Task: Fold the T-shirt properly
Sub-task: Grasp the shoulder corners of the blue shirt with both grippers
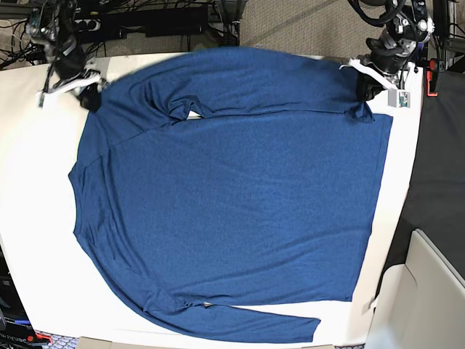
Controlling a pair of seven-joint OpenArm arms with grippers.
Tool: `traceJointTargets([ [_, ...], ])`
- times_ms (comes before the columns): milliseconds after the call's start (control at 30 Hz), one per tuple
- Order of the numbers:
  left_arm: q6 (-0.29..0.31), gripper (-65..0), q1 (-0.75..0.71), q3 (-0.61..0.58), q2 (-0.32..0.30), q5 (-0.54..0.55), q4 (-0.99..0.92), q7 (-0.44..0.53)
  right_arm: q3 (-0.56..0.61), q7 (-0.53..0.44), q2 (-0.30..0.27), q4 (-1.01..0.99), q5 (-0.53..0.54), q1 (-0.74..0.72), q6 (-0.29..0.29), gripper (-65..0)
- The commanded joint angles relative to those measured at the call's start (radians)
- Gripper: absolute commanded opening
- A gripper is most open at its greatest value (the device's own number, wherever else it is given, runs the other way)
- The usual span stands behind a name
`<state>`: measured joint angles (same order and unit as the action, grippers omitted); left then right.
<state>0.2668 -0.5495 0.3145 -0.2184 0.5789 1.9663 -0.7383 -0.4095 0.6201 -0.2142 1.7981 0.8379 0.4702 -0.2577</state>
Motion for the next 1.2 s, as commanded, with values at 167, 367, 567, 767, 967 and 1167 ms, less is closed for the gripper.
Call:
traceJointTargets([
  [167, 0.004, -65.0, 0.136, 0.005, -0.009, 0.008, 0.023, 0.021, -0.01, -0.021, -0.031, 0.012, 0.008, -0.077, -0.012, -64.8],
  [367, 0.004, -65.0, 0.309, 0.004, -0.009, 0.005, 0.012, -0.036, -0.01, -0.022, -0.029, -0.073, 0.01, -0.192, -0.013, -64.8],
  [567, 0.004, -65.0, 0.449, 0.004, -0.008, 0.005, -0.046, -0.093, -0.01, -0.024, -0.024, -0.152, 0.011, -0.29, -0.013, -64.8],
  [767, 0.004, -65.0, 0.464, 0.007, -0.011, 0.005, -0.175, -0.077, -0.009, -0.024, -0.023, -0.2, 0.011, -0.333, -0.015, -64.8],
  [967, 0.004, -65.0, 0.463, 0.015, -0.013, 0.003, -0.351, 0.006, -0.009, -0.024, -0.023, -0.2, 0.011, -0.341, -0.015, -64.8],
  [1167, -0.004, -59.5, 0.46, 0.105, -0.013, 0.003, -0.376, 0.0, -0.009, -0.024, -0.023, -0.199, 0.011, -0.334, -0.015, -64.8],
])
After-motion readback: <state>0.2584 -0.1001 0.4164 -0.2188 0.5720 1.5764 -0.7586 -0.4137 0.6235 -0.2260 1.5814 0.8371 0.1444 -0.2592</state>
